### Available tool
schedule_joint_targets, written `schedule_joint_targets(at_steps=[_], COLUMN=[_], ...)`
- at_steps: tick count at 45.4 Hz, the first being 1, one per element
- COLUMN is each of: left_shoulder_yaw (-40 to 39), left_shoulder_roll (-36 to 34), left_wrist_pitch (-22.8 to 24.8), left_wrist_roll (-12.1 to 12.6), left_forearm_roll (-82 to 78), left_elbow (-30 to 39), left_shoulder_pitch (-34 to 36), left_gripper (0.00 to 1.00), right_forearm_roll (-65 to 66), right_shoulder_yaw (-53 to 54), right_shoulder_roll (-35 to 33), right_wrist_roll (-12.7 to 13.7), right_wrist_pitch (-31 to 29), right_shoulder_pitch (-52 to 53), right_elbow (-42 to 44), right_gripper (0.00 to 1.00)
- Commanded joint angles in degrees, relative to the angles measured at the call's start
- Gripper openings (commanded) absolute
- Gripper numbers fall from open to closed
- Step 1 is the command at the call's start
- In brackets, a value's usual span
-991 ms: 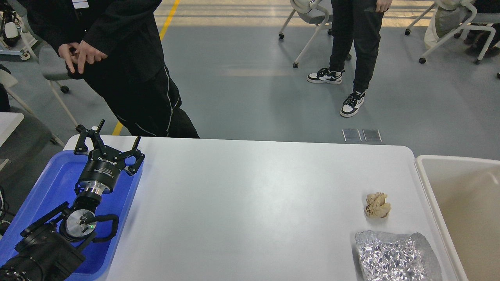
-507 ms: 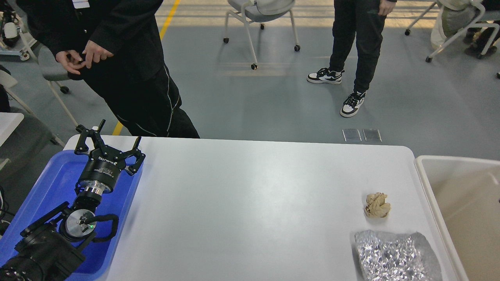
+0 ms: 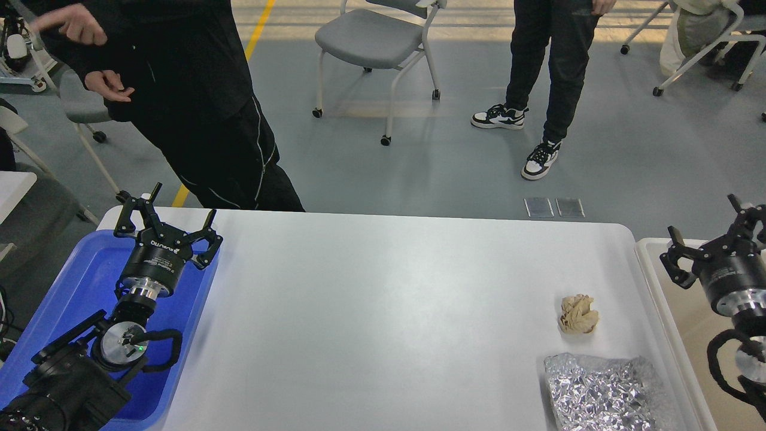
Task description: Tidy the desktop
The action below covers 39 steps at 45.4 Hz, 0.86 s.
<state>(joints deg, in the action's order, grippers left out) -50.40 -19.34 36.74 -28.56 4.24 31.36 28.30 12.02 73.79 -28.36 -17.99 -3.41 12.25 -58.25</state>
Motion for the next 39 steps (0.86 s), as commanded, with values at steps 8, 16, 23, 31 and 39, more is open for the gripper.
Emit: schedule_joint_targets(at_steps=[8, 16, 23, 31, 39], left_shoulder_yaw=[-0.05, -0.05, -0.05, 0.04, -0.05], left_shoulder_roll=[0.00, 0.00, 0.00, 0.00, 0.00], left_wrist_pitch=[0.00, 0.00, 0.00, 0.00, 0.00], left_wrist_roll=[0.00, 0.00, 0.00, 0.00, 0.00], left_forearm_roll=[0.07, 0.07, -0.02, -0.02, -0.02], left_elbow=[0.02, -0.07, 0.02, 0.02, 0.02], left_shoulder_pitch=[0.00, 0.00, 0.00, 0.00, 0.00], left_gripper=[1.00, 1.00, 1.00, 1.00, 1.00], right_forearm_roll=[2.65, 3.01, 3.01, 3.01, 3.09], right_shoulder_yaw=[0.57, -4.87, -5.67, -5.41, -5.32], right_shoulder_roll=[7.96, 8.23, 8.84, 9.20, 9.11], right_wrist_roll=[-6.36, -6.36, -6.36, -6.62, -6.80], right_wrist_pitch=[-0.28, -0.20, -0.20, -0.11, -0.20], right_shoulder_pitch=[0.49, 0.32, 0.49, 0.76, 0.93], right_elbow=[-1.08, -0.64, -0.29, -0.29, -0.20], right_gripper=[1.00, 1.00, 1.00, 1.00, 1.00])
